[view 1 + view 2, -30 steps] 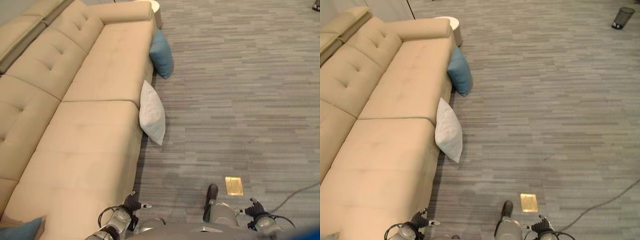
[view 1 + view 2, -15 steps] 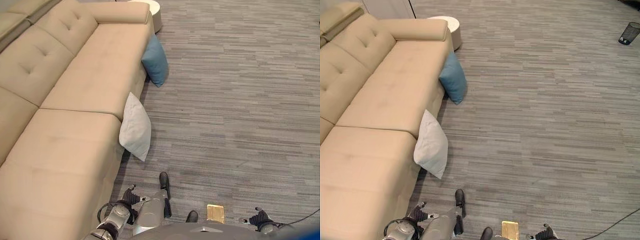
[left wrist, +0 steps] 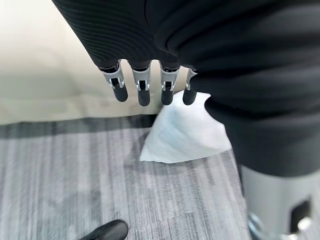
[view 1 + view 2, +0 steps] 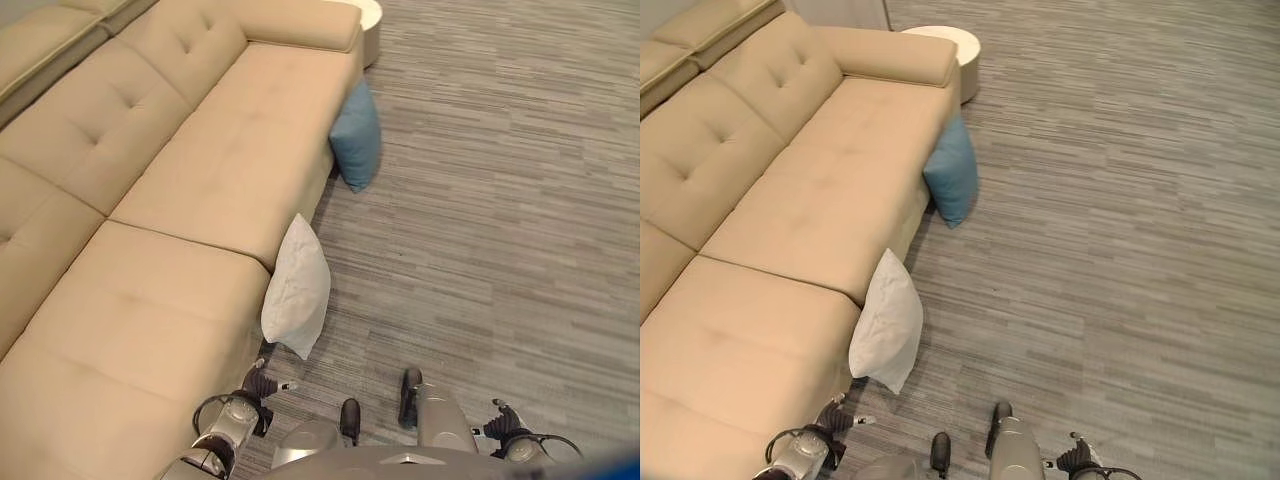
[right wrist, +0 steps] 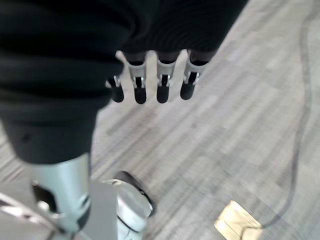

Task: Pick up all the scattered cushions and arrange them neatly on the sofa.

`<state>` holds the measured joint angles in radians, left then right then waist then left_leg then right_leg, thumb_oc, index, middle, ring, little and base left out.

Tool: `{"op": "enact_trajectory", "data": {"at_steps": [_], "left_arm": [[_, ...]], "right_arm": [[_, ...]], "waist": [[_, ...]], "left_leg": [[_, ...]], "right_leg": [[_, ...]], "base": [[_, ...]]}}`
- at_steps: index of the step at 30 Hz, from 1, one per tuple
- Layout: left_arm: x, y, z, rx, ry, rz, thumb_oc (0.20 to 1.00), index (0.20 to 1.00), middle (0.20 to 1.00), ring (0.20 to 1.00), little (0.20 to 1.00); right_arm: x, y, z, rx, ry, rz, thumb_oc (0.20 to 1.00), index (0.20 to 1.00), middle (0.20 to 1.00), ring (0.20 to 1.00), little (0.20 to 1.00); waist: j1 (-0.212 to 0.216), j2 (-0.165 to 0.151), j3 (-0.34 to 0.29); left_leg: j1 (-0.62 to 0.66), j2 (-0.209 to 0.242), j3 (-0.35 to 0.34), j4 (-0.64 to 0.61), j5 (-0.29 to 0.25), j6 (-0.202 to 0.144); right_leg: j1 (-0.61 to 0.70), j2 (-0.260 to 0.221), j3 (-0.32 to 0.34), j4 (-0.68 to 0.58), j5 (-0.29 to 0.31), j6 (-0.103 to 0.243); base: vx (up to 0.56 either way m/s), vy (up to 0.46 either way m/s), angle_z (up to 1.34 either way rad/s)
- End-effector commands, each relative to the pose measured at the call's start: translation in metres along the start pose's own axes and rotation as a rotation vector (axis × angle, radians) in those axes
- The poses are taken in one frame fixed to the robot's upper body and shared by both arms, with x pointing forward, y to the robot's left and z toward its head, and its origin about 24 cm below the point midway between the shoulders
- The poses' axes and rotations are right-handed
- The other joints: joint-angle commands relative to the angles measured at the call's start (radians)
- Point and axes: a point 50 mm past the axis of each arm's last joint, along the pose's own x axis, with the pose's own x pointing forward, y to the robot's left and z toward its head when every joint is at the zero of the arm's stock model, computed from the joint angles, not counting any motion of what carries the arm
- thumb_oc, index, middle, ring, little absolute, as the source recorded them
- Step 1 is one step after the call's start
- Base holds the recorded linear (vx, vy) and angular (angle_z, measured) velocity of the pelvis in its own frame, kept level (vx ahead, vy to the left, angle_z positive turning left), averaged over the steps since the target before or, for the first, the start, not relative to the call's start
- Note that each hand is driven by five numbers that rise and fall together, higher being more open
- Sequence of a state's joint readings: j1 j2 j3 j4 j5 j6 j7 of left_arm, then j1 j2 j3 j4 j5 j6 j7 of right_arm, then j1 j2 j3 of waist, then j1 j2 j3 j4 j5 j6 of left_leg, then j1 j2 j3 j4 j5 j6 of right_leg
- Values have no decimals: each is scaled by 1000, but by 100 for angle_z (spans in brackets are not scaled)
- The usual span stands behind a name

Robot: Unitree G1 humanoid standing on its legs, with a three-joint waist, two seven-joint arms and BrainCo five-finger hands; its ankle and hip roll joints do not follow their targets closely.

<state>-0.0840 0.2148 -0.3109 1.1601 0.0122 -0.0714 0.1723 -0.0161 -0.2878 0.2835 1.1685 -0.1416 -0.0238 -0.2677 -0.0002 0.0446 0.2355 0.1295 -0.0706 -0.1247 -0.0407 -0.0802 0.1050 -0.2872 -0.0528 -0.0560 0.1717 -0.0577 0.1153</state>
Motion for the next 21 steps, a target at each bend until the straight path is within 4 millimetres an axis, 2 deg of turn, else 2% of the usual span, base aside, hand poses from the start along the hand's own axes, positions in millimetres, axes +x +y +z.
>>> {"op": "enact_trajectory", "data": {"at_steps": [1,3,5,7,8,10,11,12,13,15,16,17,19,21], "left_arm": [[0,-1,4,16,-32,-5,1000,1000,1000,1000,1000],[-2,-7,-7,8,12,-12,1000,1000,1000,1000,1000],[-3,-8,-8,-32,20,-8,1000,1000,1000,1000,1000],[-2,-9,-5,-57,17,-2,1000,1000,1000,1000,1000],[-2,-9,-3,-91,14,5,1000,1000,1000,1000,1000],[-2,-10,-1,-112,10,10,1000,1000,1000,1000,1000],[-2,-13,0,-98,6,0,1000,1000,1000,1000,1000],[-2,-13,0,-98,6,0,1000,1000,1000,1000,1000],[-2,-16,1,-77,4,-12,1000,1000,1000,1000,1000],[-3,-17,-1,-45,15,-13,1000,1000,1000,1000,1000],[-2,-17,0,-45,14,-12,1000,1000,1000,1000,1000],[-5,-19,-13,-72,65,-2,1000,1000,1000,1000,1000],[-8,-20,-27,-106,122,13,1000,1000,1000,1000,1000],[-12,-16,-40,-112,162,34,1000,1000,1000,1000,1000]], "right_arm": [[2,-7,6,-7,-36,-24,1000,1000,1000,1000,1000],[0,-2,6,-5,-44,-14,1000,1000,1000,1000,1000],[0,0,7,6,-45,-15,1000,1000,1000,1000,1000],[0,1,8,13,-49,-21,1000,1000,1000,1000,1000],[0,1,9,15,-52,-24,1000,1000,1000,1000,1000],[0,1,11,21,-49,-30,1000,1000,1000,1000,1000],[0,1,9,25,-35,-35,1000,1000,1000,1000,1000],[0,1,9,25,-35,-35,1000,1000,1000,1000,1000],[-1,4,4,29,-15,-34,1000,1000,1000,1000,1000],[-2,8,4,25,-7,-36,1000,1000,1000,1000,1000],[-2,8,4,24,-8,-37,1000,1000,1000,1000,1000],[-3,15,11,21,-27,-21,1000,1000,1000,1000,1000],[-2,14,16,17,-42,-24,1000,1000,1000,1000,1000],[-1,15,25,-24,-69,-17,1000,1000,1000,1000,1000]], "waist": [[-26,-25,7],[-25,-29,-12],[-15,-31,-21],[-8,-35,-20],[3,-40,-17],[11,-50,-14],[14,-55,-17],[13,-55,-17],[15,-55,-22],[5,-40,-33],[4,-41,-30],[11,-30,-43],[21,-25,-57],[39,-20,-72]], "left_leg": [[-45,-33,117,99,-41,-72],[-45,-33,92,140,-63,-93],[-60,-19,92,178,-67,-117],[-113,-2,101,268,-42,-138],[-152,20,131,331,-21,-148],[-190,54,195,392,-9,-149],[-208,104,294,367,-15,-139],[-208,104,293,367,-15,-139],[-227,132,373,304,-2,-133],[-251,153,478,220,54,-163],[-253,151,491,209,76,-154],[-224,128,469,158,68,-149],[-198,96,410,119,67,-144],[-155,73,399,85,51,-115]], "right_leg": [[109,-30,-14,-49,84,47],[150,-36,-24,-73,84,27],[179,-39,-57,-90,70,15],[216,-43,-91,-106,56,-4],[247,-45,-121,-120,36,-22],[280,-52,-164,-134,20,-35],[314,-60,-232,-157,1,-37],[315,-60,-234,-158,2,-37],[339,-64,-289,-175,-4,-38],[378,-53,-357,-190,-24,-30],[371,-57,-369,-188,-14,-35],[380,-52,-375,-178,-23,-30],[394,-59,-385,-154,-37,-22],[368,-92,-385,-23,-47,-5]], "base": [[218,-142,92],[256,-203,74],[165,-191,101],[104,-175,119],[97,-189,85],[59,-171,87],[22,-118,113],[46,-119,135],[67,-53,139],[152,-19,191],[178,78,138],[100,106,72],[210,139,-1],[182,159,-18]]}}
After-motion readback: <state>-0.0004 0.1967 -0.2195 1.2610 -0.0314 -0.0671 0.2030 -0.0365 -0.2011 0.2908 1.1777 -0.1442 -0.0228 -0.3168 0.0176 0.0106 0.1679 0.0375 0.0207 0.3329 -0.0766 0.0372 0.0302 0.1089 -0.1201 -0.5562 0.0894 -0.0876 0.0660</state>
